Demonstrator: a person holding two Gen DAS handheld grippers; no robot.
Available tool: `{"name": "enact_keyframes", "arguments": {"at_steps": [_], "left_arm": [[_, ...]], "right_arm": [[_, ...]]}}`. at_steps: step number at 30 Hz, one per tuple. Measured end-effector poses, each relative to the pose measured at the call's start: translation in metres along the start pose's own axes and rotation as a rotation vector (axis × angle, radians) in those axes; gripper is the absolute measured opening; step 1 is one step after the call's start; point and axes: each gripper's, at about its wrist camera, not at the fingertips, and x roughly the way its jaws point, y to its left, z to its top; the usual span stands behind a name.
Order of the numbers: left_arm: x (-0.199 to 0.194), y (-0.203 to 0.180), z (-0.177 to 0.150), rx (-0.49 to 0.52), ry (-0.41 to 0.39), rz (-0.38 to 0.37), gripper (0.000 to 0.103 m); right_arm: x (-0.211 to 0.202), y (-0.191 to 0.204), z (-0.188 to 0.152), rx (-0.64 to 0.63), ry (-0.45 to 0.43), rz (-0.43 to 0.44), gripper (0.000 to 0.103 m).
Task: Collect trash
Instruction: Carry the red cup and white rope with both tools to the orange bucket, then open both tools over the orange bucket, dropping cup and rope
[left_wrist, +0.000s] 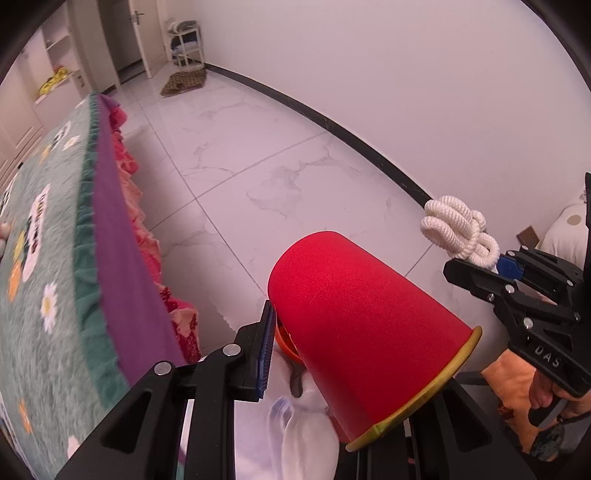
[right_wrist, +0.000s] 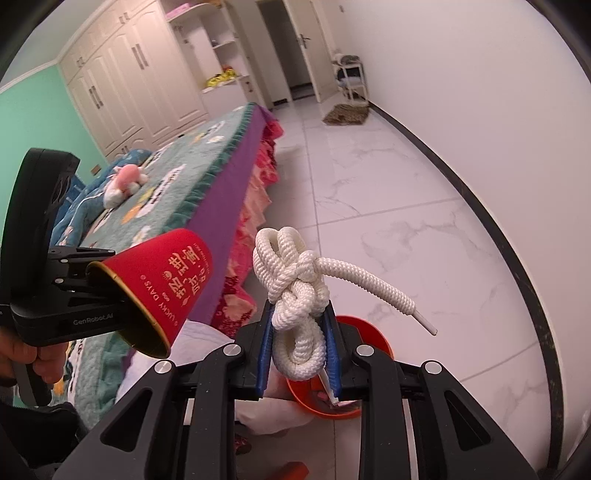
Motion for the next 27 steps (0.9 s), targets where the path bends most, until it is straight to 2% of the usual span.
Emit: {"name": "enact_keyframes", "arguments": {"at_steps": [7, 17, 20, 27], "left_arm": [[0.036, -0.016, 0.015, 0.03, 0.049, -0.023, 0.024], [0.061, -0.006, 0.018, 0.009, 0.106, -0.005, 0.024], [0.069, -0.004, 0.021, 0.001, 0.119, -0.005, 0.024], [0.083, -0.015, 0.025, 0.018, 0.143, -0.011, 0.024]], "right_arm": [[0.028, -0.027, -0.007, 0.044, 0.052, -0.015, 0.025], [0.088, -0.034, -0.005, 0.059, 0.133, -0.023, 0.029], [0.096, -0.037, -0.006, 0.068, 0.141, -0.029, 0.035], [0.095, -0.043, -0.006, 0.082, 0.134, -0.04, 0.035]]}}
